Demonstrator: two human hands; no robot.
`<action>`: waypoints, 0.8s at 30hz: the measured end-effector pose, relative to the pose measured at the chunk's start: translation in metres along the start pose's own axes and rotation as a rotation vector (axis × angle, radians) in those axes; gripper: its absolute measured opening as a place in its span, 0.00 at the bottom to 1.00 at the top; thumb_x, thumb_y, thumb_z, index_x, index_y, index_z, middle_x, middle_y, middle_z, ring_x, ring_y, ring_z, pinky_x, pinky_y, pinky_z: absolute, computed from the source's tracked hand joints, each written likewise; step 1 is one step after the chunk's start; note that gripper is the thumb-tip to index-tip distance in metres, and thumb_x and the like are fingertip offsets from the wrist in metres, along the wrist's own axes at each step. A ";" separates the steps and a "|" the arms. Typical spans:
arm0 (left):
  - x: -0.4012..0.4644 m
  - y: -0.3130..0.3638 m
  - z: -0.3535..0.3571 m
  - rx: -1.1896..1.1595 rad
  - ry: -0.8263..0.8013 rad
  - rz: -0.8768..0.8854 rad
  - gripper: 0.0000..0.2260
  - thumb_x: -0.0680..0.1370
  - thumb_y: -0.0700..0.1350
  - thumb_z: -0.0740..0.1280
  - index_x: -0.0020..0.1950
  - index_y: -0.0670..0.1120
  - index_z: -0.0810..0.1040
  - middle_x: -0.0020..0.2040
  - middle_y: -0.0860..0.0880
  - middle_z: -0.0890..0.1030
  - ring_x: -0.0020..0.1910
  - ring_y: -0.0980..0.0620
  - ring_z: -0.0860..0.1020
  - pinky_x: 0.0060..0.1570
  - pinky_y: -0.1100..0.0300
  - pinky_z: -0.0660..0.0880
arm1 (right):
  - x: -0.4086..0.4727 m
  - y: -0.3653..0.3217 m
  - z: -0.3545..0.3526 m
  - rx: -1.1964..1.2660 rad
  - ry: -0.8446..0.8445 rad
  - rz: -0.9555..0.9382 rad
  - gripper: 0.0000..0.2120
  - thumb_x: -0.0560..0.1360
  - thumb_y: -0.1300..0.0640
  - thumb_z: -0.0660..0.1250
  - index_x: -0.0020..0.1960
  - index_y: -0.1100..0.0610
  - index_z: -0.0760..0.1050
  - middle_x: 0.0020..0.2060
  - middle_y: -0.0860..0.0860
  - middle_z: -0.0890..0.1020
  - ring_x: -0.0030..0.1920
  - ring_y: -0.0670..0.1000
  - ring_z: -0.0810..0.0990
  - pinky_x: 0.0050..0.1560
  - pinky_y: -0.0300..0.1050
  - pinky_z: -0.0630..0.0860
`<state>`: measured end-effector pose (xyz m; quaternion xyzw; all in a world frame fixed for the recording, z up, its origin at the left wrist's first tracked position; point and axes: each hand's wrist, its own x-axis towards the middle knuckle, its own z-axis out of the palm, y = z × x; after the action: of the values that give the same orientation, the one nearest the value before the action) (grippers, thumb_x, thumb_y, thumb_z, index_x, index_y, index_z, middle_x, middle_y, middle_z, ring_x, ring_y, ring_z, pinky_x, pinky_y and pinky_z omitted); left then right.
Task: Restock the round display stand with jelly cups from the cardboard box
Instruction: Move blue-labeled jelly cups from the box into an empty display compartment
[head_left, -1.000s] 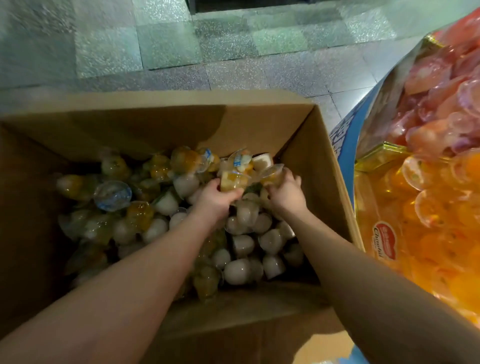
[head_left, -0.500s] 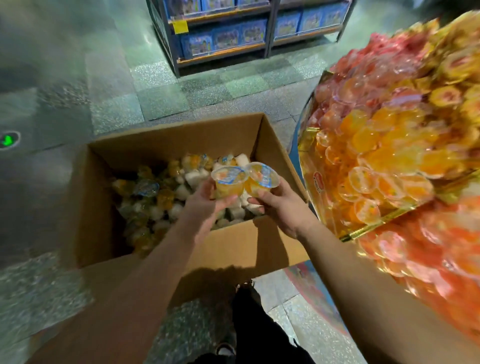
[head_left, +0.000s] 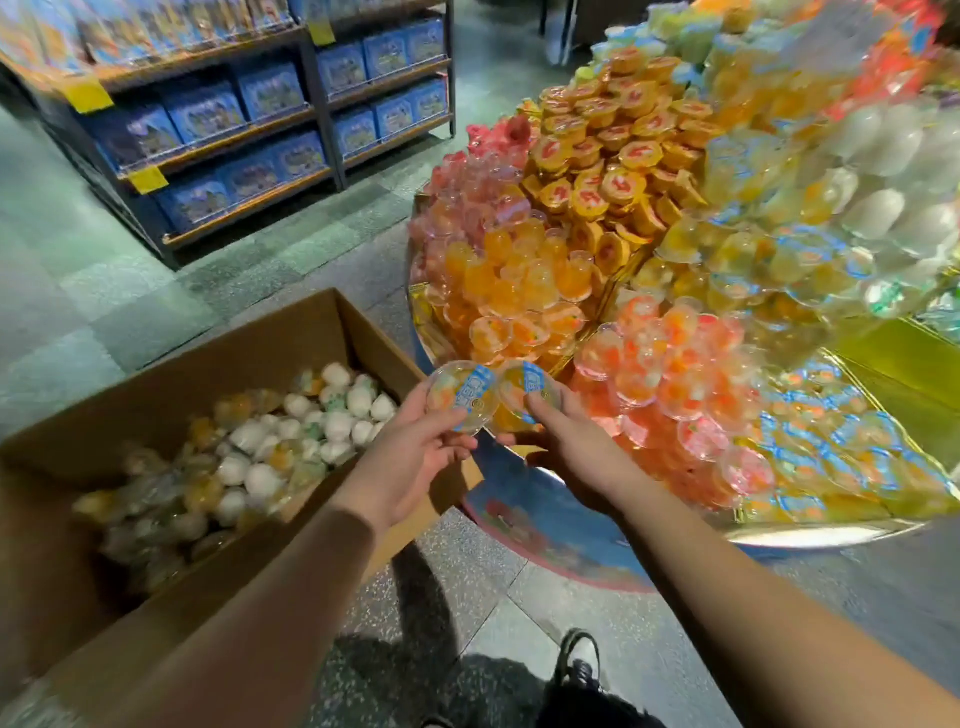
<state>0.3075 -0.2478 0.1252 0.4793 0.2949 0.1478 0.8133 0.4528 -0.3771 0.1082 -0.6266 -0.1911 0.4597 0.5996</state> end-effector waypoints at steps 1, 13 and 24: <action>0.004 -0.005 0.015 -0.005 0.000 -0.015 0.18 0.78 0.36 0.65 0.66 0.51 0.73 0.52 0.43 0.82 0.39 0.49 0.77 0.40 0.60 0.73 | -0.009 0.000 -0.015 -0.004 0.035 -0.011 0.17 0.82 0.48 0.60 0.70 0.46 0.63 0.52 0.48 0.82 0.46 0.52 0.84 0.38 0.41 0.73; 0.034 -0.097 0.204 0.098 -0.117 -0.153 0.16 0.79 0.39 0.66 0.66 0.52 0.74 0.59 0.46 0.83 0.53 0.47 0.81 0.50 0.54 0.71 | -0.101 0.035 -0.209 -0.035 0.294 0.037 0.17 0.81 0.47 0.63 0.68 0.42 0.65 0.52 0.50 0.79 0.42 0.48 0.80 0.45 0.45 0.75; 0.043 -0.198 0.349 0.140 -0.016 -0.308 0.05 0.79 0.35 0.66 0.54 0.40 0.76 0.51 0.40 0.82 0.43 0.48 0.83 0.38 0.61 0.78 | -0.158 0.087 -0.369 0.085 0.320 0.140 0.44 0.66 0.32 0.69 0.77 0.44 0.60 0.71 0.44 0.71 0.67 0.47 0.74 0.67 0.54 0.72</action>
<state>0.5492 -0.5654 0.0667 0.4850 0.3678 -0.0032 0.7934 0.6428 -0.7325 0.0297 -0.6775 -0.0296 0.4025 0.6149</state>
